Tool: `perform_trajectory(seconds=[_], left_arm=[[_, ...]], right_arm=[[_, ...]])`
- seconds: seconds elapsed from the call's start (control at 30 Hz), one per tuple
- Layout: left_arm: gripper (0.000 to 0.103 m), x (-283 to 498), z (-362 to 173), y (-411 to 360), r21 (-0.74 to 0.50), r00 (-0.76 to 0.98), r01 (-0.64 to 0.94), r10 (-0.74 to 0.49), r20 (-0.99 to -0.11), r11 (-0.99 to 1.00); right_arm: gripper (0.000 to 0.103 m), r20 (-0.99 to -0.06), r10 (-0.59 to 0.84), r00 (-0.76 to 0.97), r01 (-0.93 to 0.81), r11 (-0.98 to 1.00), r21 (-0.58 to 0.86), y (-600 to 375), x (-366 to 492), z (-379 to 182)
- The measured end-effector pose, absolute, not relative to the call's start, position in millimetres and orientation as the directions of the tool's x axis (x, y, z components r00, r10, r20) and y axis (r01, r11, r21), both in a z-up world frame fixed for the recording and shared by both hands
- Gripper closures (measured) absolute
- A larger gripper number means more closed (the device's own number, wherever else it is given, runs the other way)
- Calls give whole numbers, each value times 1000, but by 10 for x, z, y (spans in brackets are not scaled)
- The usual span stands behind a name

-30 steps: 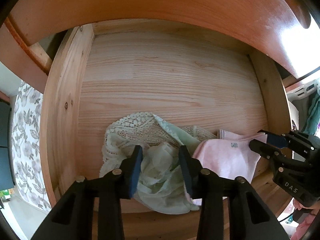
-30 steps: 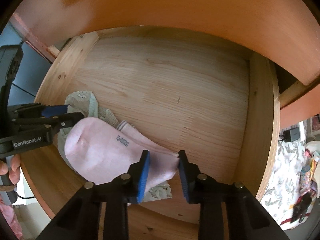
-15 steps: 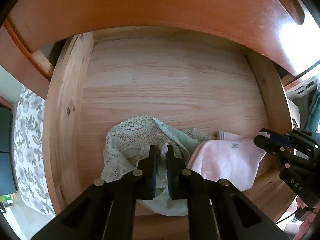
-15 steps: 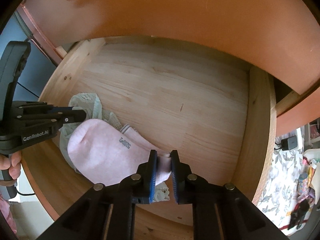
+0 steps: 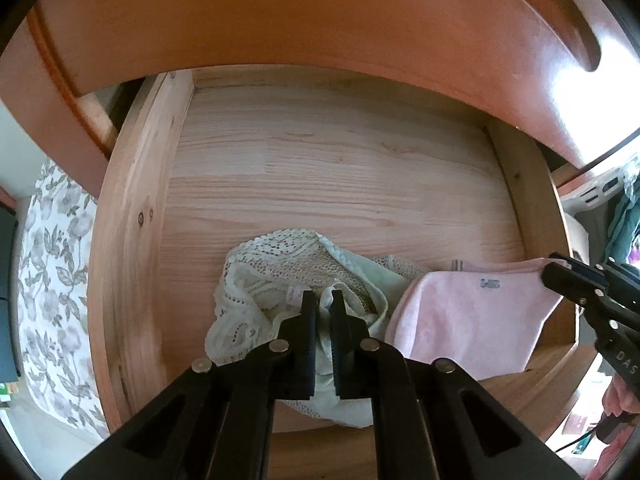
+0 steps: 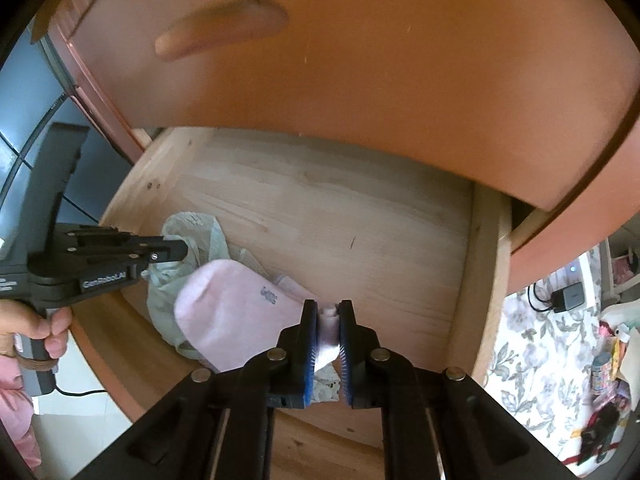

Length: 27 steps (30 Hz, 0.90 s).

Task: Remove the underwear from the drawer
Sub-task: 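Lift the green lace and pink sock out of the drawer over the bed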

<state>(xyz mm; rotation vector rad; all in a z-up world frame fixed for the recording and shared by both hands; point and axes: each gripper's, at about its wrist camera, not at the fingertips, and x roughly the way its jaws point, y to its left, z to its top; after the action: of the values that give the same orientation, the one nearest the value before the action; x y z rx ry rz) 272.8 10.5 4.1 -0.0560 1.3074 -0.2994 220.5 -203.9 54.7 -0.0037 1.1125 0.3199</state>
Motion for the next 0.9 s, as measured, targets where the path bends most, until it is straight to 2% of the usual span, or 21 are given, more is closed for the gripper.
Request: perform_trajectory(seconds=[0.4,0.9], left_arm=[[99,2568,238,332,-244,284,173,-285,-915,954],[100,2239,920,402,-260,403,213,-327,-855,942]], right_arm=[[92,-827,285,484,-273,947,167,-2090,1976,1090],[92,-749,311,585,-300,941,156,-2052,1629,1671]])
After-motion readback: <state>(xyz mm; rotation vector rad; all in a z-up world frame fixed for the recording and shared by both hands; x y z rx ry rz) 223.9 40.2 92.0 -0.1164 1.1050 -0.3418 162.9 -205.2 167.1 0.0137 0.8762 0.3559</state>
